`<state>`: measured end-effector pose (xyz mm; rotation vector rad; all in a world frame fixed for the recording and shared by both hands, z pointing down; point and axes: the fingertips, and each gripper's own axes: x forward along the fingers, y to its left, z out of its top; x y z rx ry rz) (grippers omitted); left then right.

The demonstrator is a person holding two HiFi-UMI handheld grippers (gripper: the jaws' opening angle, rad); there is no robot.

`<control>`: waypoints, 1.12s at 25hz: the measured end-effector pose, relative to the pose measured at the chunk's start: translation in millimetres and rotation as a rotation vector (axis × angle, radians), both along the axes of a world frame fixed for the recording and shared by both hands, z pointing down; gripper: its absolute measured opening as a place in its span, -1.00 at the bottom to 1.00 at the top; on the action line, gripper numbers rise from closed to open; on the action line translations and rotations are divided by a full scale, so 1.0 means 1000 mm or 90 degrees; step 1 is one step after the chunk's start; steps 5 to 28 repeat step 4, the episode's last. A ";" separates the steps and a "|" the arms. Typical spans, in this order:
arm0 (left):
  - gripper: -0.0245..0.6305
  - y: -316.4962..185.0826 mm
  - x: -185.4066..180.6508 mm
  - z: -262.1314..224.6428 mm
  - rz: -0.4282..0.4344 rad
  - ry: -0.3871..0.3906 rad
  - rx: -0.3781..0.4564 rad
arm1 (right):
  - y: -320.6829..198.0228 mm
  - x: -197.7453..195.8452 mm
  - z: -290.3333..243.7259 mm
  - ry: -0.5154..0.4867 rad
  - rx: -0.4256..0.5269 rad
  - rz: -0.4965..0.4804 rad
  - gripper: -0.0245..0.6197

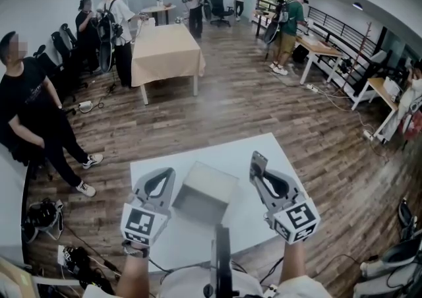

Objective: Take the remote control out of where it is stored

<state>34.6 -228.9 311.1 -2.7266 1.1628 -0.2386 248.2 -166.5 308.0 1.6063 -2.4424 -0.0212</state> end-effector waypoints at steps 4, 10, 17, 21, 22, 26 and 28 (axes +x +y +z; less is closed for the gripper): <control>-0.93 -0.003 -0.001 0.002 0.002 0.009 0.007 | -0.003 -0.002 0.001 -0.001 -0.001 0.001 -0.70; -0.93 -0.003 -0.001 0.002 0.002 0.009 0.007 | -0.003 -0.002 0.001 -0.001 -0.001 0.001 -0.70; -0.93 -0.003 -0.001 0.002 0.002 0.009 0.007 | -0.003 -0.002 0.001 -0.001 -0.001 0.001 -0.70; -0.93 -0.003 -0.001 0.002 0.002 0.009 0.007 | -0.003 -0.002 0.001 -0.001 -0.001 0.001 -0.70; -0.93 -0.003 -0.001 0.002 0.002 0.009 0.007 | -0.003 -0.002 0.001 -0.001 -0.001 0.001 -0.70; -0.93 -0.003 -0.001 0.002 0.002 0.009 0.007 | -0.003 -0.002 0.001 -0.001 -0.001 0.001 -0.70; -0.93 -0.003 -0.001 0.002 0.002 0.009 0.007 | -0.003 -0.002 0.001 -0.001 -0.001 0.001 -0.70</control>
